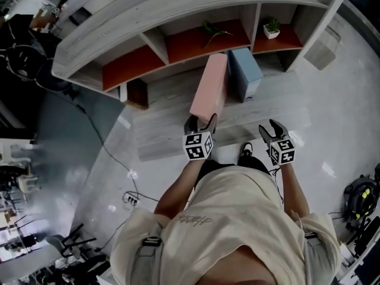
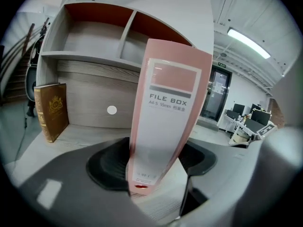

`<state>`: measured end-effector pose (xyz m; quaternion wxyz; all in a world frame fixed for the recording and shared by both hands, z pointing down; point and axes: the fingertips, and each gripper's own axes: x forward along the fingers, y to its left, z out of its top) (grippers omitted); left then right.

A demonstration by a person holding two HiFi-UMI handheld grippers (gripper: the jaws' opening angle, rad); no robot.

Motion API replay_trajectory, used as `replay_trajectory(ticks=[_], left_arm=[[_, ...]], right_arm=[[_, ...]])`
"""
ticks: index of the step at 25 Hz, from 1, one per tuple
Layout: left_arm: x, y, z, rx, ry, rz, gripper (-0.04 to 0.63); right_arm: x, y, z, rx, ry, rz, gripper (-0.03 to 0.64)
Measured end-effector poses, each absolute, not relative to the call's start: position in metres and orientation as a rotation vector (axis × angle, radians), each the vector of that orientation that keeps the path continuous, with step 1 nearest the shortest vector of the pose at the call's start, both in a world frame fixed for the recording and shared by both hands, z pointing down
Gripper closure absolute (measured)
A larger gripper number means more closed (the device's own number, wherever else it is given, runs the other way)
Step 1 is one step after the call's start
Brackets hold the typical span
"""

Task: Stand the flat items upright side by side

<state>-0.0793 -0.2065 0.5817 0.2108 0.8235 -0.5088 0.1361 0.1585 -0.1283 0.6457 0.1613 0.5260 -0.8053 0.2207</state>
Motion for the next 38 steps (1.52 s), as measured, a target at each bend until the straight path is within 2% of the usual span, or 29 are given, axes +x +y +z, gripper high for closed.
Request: replay_trajectory(ticks=[11, 24, 35, 37, 38], left_arm=[[-0.035, -0.235, 0.579, 2.228, -1.541, 0.363, 0.262], [-0.009, -0.273, 0.578, 2.229, -1.553, 0.403, 0.264], [0.025, -0.276, 0.575, 2.381, -1.311, 0.364, 0.258], [0.032, -0.271, 0.573, 2.414, -1.169, 0.309, 0.269], [0.035, -0.269, 0.572, 2.427, -1.122, 0.295, 0.311]], right_arm=[[0.214, -0.148, 0.666, 1.444, -2.349, 0.655, 0.391], [0.239, -0.166, 0.676, 1.4, -2.387, 0.674, 0.391], [0.254, -0.165, 0.685, 1.406, -2.374, 0.716, 0.393], [0.253, -0.167, 0.688, 1.393, -2.375, 0.72, 0.393], [0.252, -0.168, 0.688, 1.387, -2.377, 0.722, 0.393]])
